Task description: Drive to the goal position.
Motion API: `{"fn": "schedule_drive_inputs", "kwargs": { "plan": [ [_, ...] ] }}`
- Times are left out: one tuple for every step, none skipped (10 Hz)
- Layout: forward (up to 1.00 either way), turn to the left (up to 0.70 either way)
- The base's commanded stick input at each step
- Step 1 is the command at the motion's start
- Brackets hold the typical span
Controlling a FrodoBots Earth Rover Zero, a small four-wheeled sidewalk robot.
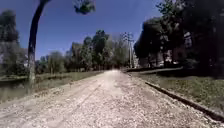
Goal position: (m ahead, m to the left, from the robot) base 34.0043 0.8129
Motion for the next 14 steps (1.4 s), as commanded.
{"fn": "schedule_drive_inputs", "kwargs": {
  "plan": [
    [0.85,0.00],
    [0.85,0.00],
    [0.85,0.00],
    [0.85,0.00],
    [0.85,0.00],
    [0.85,0.00],
    [0.85,0.00],
    [0.85,0.00],
    [0.85,0.00],
    [0.85,0.00],
    [0.85,0.00],
    [0.85,0.00],
    [0.85,-0.10],
    [0.85,-0.34]
  ]
}}
